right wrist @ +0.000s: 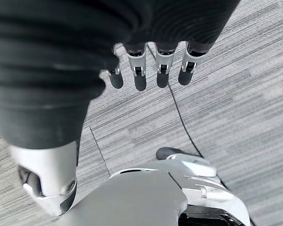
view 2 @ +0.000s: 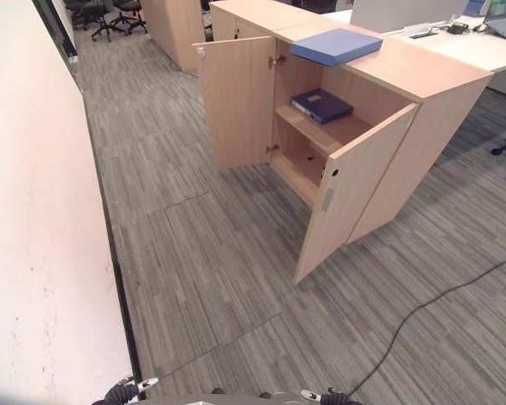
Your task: Put the empty folder in the office cabinet
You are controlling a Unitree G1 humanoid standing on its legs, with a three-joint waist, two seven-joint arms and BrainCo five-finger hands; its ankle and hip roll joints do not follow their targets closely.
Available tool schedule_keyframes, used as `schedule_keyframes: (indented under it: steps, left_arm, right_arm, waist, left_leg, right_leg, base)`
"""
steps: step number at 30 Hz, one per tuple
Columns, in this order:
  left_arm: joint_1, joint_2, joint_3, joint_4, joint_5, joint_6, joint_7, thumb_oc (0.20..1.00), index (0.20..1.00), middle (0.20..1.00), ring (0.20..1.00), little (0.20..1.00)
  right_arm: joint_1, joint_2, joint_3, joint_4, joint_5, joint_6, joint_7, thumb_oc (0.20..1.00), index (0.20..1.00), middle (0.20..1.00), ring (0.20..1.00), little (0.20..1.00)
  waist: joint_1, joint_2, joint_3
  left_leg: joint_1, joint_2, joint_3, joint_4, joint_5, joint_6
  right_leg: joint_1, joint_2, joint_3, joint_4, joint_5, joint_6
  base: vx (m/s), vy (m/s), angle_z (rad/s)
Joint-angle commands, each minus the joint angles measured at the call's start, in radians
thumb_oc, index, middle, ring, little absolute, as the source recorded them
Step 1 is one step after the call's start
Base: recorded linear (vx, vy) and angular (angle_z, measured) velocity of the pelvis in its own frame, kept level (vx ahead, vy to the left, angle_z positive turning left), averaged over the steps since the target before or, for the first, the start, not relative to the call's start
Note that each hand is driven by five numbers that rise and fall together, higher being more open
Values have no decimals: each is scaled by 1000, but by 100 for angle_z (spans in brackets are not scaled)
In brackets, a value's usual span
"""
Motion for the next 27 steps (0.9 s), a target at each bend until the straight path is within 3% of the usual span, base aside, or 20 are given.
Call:
schedule_keyframes:
  steps: [1,9,18,27]
  left_arm:
    - [-24,-4,54,46,-32,-18,-10,1000,1000,1000,1000,1000]
    - [-23,6,39,69,21,-6,-24,1000,1000,1000,1000,1000]
    - [-7,-4,65,102,-38,15,-84,1000,1000,1000,1000,1000]
    - [-12,2,62,91,26,5,-8,1000,1000,1000,1000,1000]
  right_arm:
    - [-32,14,31,42,15,-16,-2,1000,1000,1000,1000,1000]
    - [-30,4,26,52,16,-10,8,1000,1000,1000,1000,1000]
    - [-30,1,40,47,-2,0,33,1000,1000,1000,1000,1000]
    - [-32,10,43,40,-6,-2,8,1000,1000,1000,1000,1000]
  waist:
    - [-4,-49,-9]
    - [-6,-49,-14]
    - [-5,-47,-20]
    - [6,-54,-22]
  left_leg:
    - [18,-26,-25,-40,-68,-19]
    - [22,-26,-23,-40,-72,-19]
    - [28,-25,-20,-40,-77,-19]
    - [31,-26,-31,-40,-78,-20]
  right_leg:
    - [78,-44,-42,-205,154,122]
    - [81,-42,-40,-205,153,123]
    - [85,-41,-40,-205,150,122]
    - [92,-43,-50,-205,145,123]
  base:
    - [0,0,0]
    - [0,0,0]
    - [0,0,0]
    - [0,0,0]
